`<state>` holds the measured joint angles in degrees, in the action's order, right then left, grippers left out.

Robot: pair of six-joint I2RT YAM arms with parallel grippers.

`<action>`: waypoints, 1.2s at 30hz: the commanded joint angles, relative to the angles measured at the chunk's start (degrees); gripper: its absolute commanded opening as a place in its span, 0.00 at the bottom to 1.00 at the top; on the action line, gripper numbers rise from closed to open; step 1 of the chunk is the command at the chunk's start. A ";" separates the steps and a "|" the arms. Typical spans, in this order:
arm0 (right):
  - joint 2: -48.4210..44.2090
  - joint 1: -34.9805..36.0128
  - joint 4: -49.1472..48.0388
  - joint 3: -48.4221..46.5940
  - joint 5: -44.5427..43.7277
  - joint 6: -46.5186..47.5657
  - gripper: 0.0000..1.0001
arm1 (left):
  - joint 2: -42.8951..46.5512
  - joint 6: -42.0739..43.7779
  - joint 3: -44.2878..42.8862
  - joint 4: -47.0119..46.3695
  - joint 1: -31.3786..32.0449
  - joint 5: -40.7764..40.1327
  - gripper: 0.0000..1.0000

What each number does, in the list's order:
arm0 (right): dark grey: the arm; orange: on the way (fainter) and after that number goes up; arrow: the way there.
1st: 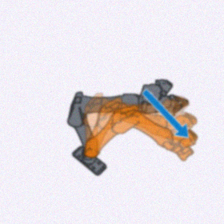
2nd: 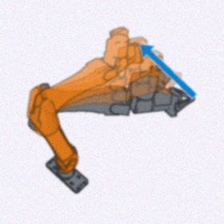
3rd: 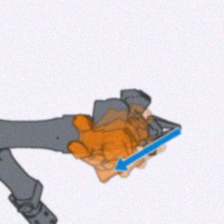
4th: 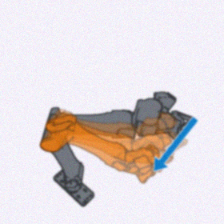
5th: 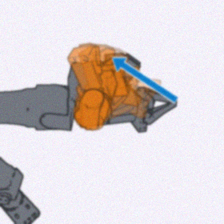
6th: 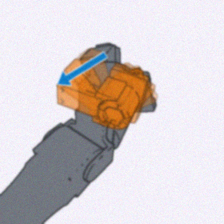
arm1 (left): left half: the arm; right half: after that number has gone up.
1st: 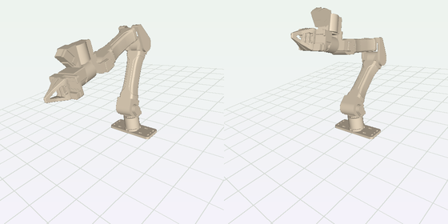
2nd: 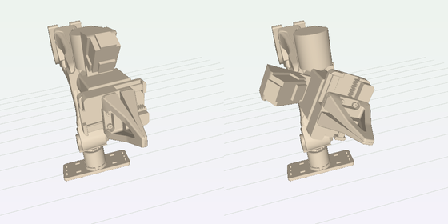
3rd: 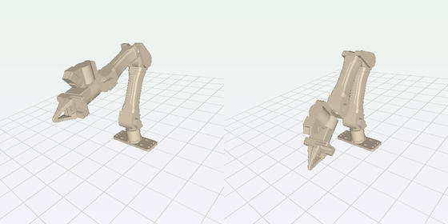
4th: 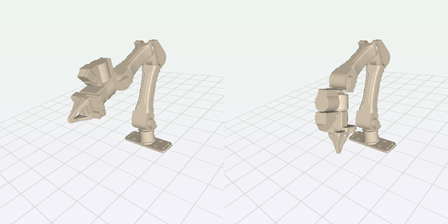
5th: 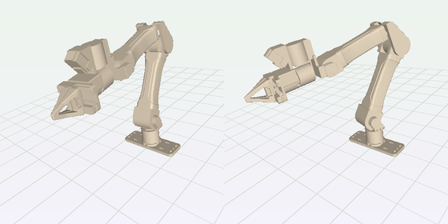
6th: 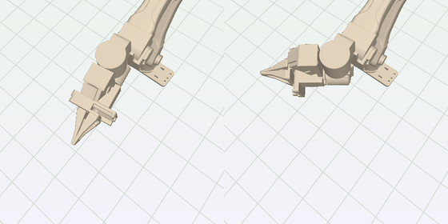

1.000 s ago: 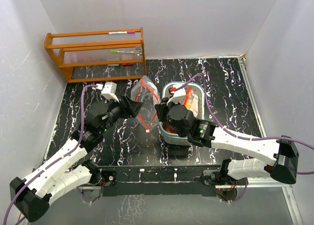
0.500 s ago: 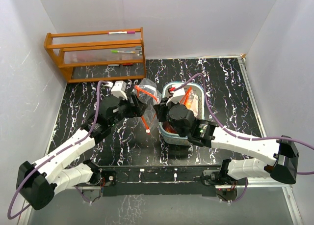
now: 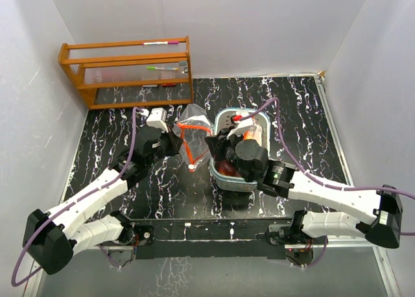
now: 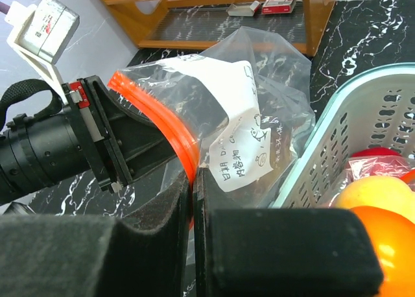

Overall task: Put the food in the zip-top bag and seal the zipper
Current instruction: Open the zipper of the food storage bag.

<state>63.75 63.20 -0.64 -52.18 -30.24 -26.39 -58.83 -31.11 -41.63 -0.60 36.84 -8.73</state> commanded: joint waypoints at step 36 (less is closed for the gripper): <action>-2.57 -0.18 -1.21 -0.37 -1.12 4.24 0.08 | 15.47 14.52 -7.38 3.38 -0.19 26.46 0.93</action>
<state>59.81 63.20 3.46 -49.36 -35.70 -25.39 -43.62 -18.90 -47.00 6.52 36.86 9.80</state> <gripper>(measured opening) 0.080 0.735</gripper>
